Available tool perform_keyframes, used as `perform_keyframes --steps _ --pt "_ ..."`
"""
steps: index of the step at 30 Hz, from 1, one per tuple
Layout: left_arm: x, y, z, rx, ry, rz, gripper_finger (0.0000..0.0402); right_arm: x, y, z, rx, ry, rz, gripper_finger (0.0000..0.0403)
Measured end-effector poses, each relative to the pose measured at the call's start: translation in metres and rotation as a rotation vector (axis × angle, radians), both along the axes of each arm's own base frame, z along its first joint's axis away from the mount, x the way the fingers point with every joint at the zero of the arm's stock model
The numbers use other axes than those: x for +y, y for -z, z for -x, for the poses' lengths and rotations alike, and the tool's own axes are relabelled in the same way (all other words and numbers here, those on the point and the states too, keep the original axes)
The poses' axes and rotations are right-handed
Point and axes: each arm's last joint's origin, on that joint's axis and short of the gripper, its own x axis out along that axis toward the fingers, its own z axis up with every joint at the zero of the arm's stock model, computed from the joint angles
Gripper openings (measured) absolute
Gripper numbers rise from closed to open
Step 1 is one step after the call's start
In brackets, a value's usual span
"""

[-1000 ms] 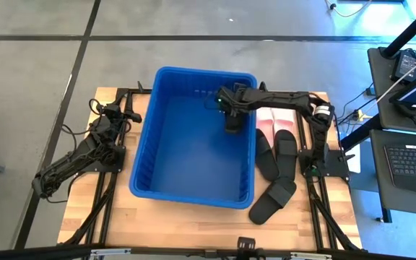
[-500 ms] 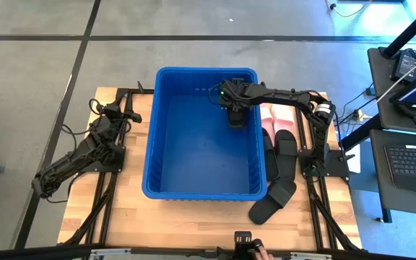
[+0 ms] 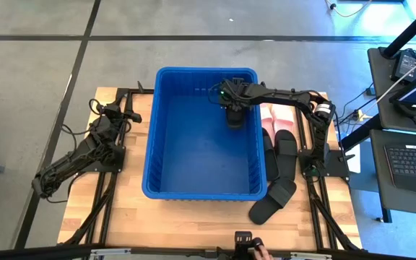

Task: Pick and place slides into bin
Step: Put the black slipper into the blue bin

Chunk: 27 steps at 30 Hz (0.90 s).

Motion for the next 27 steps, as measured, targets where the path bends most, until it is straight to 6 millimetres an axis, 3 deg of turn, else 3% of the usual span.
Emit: perform_keyframes --steps 10,27 --pt "0.000 0.000 0.000 0.000 0.000 0.000 0.0202 0.002 0.001 0.002 0.037 0.007 0.002 0.0202" --pt "0.000 0.000 0.000 0.002 0.000 0.000 0.0202 0.025 0.005 0.003 0.154 -0.036 -0.046 0.0205"
